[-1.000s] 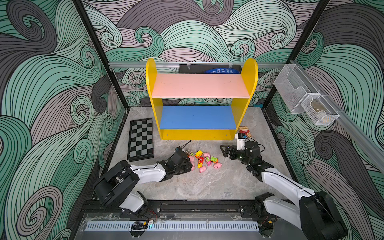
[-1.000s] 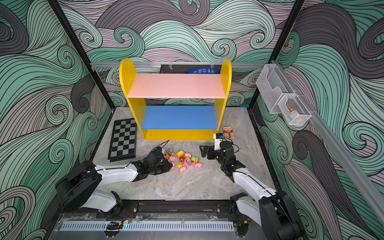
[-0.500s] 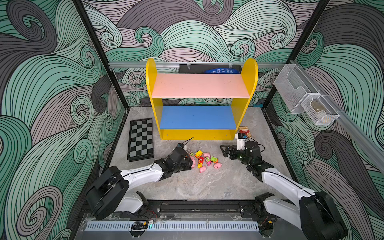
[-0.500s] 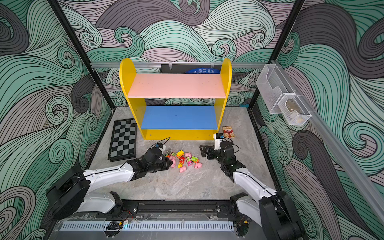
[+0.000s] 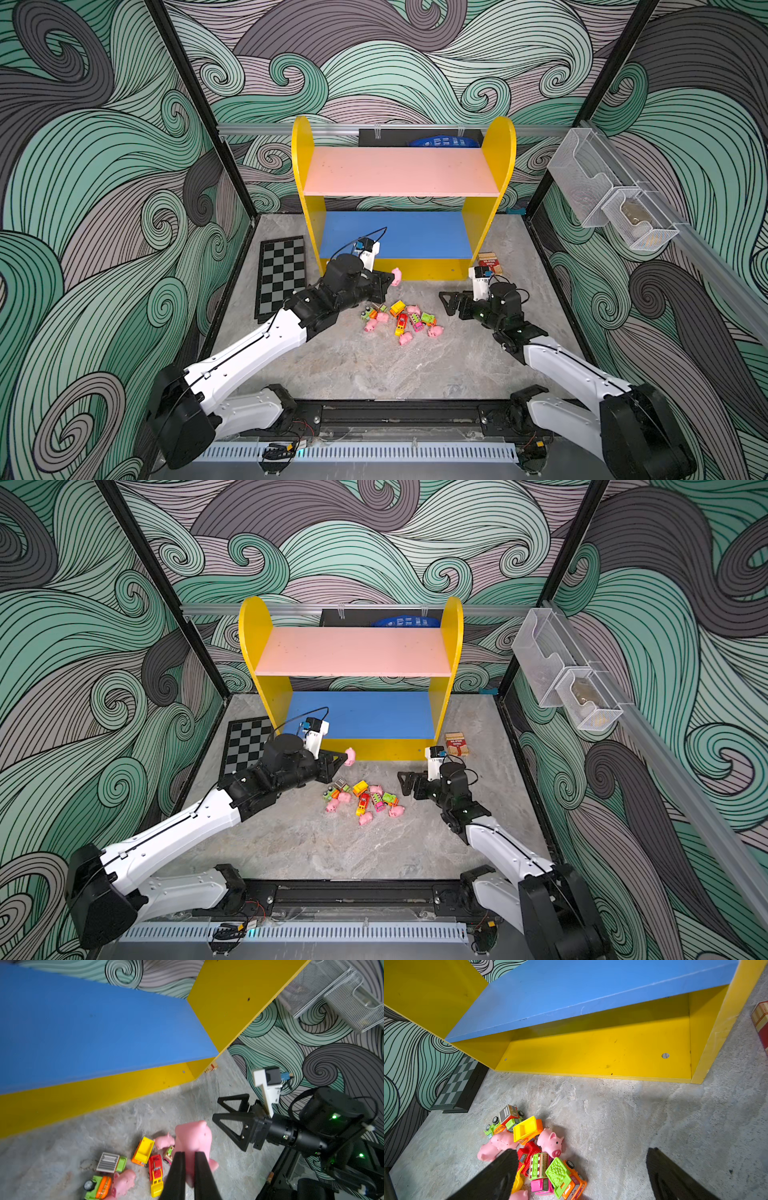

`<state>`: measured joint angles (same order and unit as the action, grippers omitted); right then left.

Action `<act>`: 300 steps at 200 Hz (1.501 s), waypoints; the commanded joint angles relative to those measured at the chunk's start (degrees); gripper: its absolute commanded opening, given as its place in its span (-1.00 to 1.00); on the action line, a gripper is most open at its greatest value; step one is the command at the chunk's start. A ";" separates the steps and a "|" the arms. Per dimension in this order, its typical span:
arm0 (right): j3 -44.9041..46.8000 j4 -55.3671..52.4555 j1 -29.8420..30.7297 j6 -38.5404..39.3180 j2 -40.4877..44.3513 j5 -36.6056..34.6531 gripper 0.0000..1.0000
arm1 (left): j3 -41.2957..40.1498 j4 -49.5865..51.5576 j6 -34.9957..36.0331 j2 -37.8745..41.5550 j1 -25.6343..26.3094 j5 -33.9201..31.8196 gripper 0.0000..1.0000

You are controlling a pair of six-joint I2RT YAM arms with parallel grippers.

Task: Organize plastic toys on shelves
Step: Pick up the plastic toy at the center of the board, then place the plastic toy on the shelf.

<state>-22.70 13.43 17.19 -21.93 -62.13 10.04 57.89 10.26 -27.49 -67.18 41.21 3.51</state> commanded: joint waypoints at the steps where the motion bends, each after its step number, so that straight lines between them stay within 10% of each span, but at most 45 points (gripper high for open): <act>1: -0.77 -0.42 0.40 0.62 0.69 0.95 1.00 | 7.96 7.04 5.97 -0.30 -2.39 -0.77 -1.00; 190: -1.95 -0.42 0.65 0.85 -0.97 0.78 1.00 | 60.71 28.05 11.08 -24.02 -20.93 0.57 -1.00; 300: -2.00 -0.36 0.77 0.62 -1.76 0.33 1.00 | 64.27 32.44 10.45 -27.89 -28.48 5.69 -1.00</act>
<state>-23.40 13.39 17.45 -21.63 -63.55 10.63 120.09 40.93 -17.32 -94.63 13.80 7.38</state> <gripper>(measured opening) 0.996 0.111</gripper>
